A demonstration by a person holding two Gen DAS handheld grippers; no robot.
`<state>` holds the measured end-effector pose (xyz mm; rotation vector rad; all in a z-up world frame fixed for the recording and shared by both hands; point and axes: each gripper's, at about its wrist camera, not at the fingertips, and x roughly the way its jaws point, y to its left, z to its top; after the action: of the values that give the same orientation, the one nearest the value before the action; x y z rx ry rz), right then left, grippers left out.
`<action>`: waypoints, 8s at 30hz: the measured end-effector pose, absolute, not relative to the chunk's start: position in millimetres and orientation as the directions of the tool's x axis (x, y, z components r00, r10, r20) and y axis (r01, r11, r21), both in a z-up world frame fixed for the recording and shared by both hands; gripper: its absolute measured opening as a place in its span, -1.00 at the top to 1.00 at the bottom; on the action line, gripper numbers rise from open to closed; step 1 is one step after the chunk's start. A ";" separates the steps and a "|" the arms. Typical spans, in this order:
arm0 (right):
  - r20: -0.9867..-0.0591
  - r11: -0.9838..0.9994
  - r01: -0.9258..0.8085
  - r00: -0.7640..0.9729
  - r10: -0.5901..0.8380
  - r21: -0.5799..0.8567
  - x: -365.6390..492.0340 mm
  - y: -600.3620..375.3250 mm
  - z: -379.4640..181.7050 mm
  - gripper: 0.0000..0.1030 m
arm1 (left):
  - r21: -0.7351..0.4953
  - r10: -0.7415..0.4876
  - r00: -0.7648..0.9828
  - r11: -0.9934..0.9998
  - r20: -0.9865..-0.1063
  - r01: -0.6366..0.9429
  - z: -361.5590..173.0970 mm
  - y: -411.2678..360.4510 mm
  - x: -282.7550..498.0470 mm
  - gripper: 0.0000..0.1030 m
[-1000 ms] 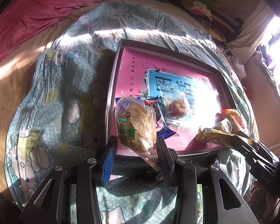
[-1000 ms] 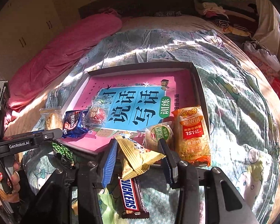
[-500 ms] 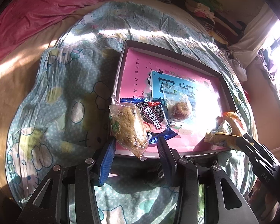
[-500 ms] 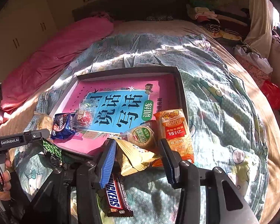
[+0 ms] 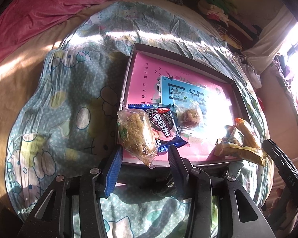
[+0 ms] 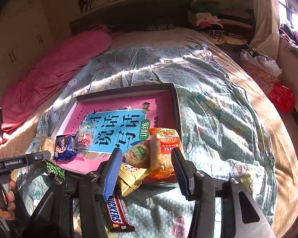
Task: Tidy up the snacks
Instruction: 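Open both tools and withdraw them from the tray, then move left tool toward green-wrapped cake while right tool moves toward Snickers bar, then grasp green-wrapped cake with left tool while right tool grasps Snickers bar, then carry the cake with left tool while right tool carries Snickers over the tray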
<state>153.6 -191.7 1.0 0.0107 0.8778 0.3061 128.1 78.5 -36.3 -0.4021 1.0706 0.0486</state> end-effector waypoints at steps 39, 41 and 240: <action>-0.791 0.966 -0.246 0.575 0.208 0.075 137.5 -196.0 -8.6 0.00 | -0.348 -0.189 0.530 0.912 -0.826 -0.216 -11.9 84.1 108.8 -0.21; -0.784 0.966 -0.246 0.583 0.212 0.079 135.6 -197.1 -5.7 0.00 | -0.345 -0.190 0.534 0.915 -0.824 -0.207 -9.2 82.0 108.1 -0.26; -0.759 0.880 -0.436 0.504 0.412 0.188 122.5 -131.8 -12.5 0.44 | -0.230 -0.134 0.570 0.968 -0.811 -0.099 -9.1 48.7 132.1 0.13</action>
<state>122.5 -131.8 -12.5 -0.0290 0.9083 0.5115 132.1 48.7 -9.1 -0.2623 0.9677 -0.0206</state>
